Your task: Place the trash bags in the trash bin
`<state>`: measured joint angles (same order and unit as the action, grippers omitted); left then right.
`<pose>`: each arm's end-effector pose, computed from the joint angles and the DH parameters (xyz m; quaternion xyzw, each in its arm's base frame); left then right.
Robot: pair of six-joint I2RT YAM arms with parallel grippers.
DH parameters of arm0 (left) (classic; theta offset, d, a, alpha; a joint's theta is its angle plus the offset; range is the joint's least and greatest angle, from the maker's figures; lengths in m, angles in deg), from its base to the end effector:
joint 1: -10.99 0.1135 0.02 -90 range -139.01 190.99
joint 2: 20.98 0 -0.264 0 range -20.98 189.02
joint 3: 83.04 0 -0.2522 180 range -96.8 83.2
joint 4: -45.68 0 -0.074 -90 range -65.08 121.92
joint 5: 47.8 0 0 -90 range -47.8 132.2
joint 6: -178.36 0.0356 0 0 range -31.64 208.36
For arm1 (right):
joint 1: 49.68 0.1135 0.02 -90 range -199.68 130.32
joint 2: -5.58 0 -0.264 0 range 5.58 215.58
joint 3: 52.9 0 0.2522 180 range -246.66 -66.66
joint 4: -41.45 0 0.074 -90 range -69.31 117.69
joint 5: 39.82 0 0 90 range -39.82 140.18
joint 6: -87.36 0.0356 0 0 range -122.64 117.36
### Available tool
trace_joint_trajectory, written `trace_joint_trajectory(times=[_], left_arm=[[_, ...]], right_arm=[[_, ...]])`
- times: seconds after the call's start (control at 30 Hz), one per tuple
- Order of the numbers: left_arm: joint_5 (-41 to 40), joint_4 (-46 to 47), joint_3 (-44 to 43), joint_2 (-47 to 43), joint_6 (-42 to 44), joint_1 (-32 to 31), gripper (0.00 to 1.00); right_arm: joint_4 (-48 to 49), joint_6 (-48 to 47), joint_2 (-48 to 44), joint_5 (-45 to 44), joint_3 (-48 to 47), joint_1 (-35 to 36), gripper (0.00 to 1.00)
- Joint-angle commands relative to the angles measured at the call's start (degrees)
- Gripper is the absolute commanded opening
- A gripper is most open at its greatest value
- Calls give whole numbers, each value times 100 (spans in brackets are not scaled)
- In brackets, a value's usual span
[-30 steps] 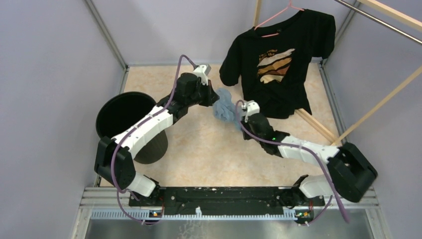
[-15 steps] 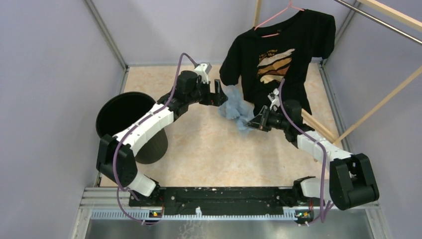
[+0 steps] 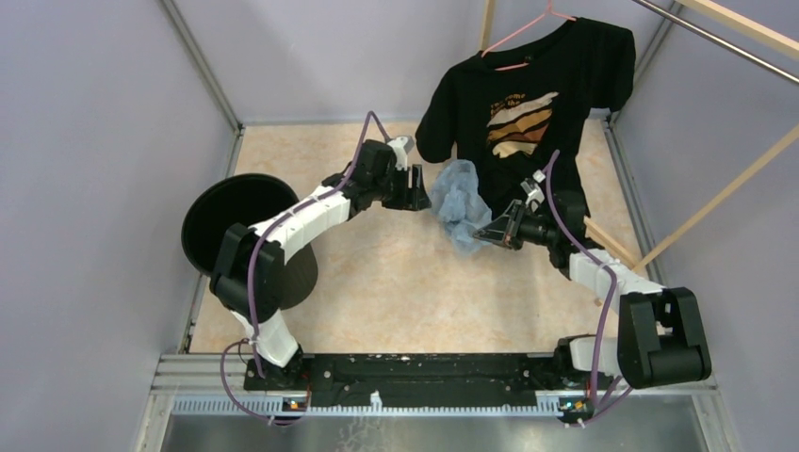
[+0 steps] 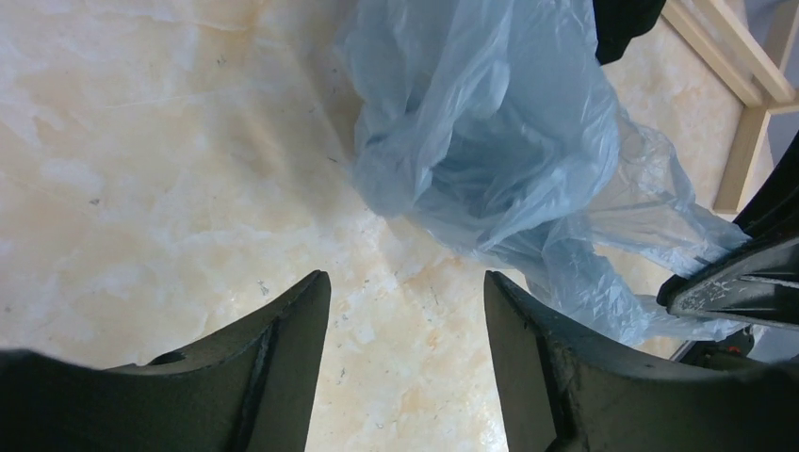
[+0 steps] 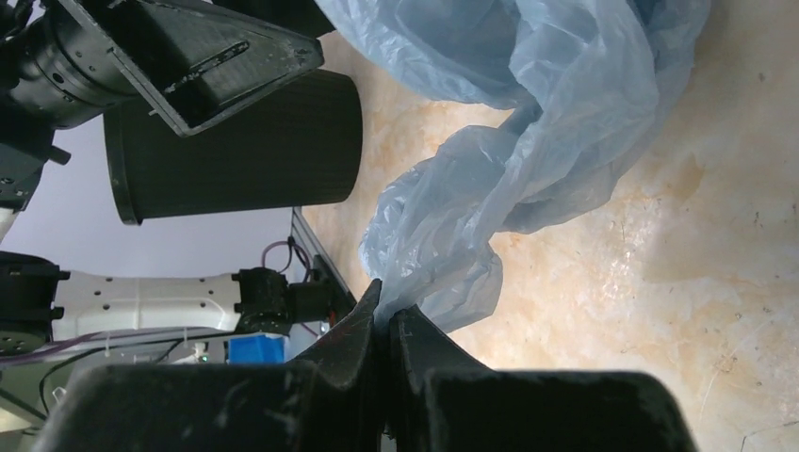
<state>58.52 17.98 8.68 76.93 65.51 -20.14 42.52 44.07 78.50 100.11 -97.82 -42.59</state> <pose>0.3295 -0.2107 0.2672 0.1268 0.8803 -0.3126 0.3336 0.2463 0.0581 0.2036 0.0542 0.8018 0.5353 0.2601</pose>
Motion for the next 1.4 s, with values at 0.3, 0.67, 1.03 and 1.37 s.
trace_joint_trajectory(times=[0.3, 0.67, 1.03, 1.37], left_arm=[[498, 225, -389, 521, 70, 36, 71], [696, 450, -278, 264, 96, -2, 71], [646, 322, -399, 317, 371, -283, 82], [408, 902, 136, -406, 541, -498, 98]], right_arm=[[205, -229, -172, 461, 124, -42, 0], [-1369, -1458, -470, 685, -85, 617, 0], [-1408, -1554, -289, 738, -134, 951, 0], [-1465, -1628, -333, 668, -180, 952, 0]])
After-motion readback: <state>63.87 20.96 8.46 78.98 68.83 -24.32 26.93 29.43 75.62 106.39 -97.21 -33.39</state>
